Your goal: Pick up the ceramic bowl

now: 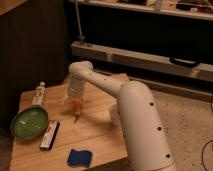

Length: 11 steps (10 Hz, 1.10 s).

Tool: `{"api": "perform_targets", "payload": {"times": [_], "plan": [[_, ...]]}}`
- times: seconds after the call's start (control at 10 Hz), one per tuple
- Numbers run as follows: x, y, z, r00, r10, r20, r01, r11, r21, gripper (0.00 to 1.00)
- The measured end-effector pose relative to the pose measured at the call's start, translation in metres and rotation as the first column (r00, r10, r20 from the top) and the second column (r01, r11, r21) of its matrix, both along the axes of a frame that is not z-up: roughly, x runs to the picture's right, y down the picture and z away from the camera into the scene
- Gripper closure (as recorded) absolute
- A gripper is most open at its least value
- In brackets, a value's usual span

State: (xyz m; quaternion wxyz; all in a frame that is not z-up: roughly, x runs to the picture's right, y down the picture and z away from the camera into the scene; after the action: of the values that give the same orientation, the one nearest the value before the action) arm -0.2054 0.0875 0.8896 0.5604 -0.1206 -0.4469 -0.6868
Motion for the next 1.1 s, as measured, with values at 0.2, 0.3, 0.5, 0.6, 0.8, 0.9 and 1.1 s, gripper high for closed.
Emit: {"api": "perform_targets", "payload": {"times": [0.2, 0.3, 0.5, 0.6, 0.8, 0.9, 1.1], "plan": [[0.0, 0.0, 0.0, 1.0, -0.001, 0.0, 0.001, 1.0, 0.001, 0.2], [0.0, -0.002, -0.004, 1.0, 0.002, 0.008, -0.002, 0.9999, 0.014, 0.2], [0.005, -0.017, -0.024, 0.999, 0.034, 0.039, -0.037, 0.9948, 0.095, 0.2], [0.003, -0.028, -0.041, 0.997, 0.051, 0.052, -0.057, 0.9891, 0.135, 0.2], [0.001, -0.059, -0.08, 0.994, 0.085, 0.071, -0.098, 0.9728, 0.21, 0.2], [0.003, -0.066, -0.088, 0.993, 0.094, 0.071, -0.108, 0.9683, 0.225, 0.2], [-0.001, -0.067, -0.091, 0.993, 0.093, 0.074, -0.108, 0.9673, 0.23, 0.2]]}}
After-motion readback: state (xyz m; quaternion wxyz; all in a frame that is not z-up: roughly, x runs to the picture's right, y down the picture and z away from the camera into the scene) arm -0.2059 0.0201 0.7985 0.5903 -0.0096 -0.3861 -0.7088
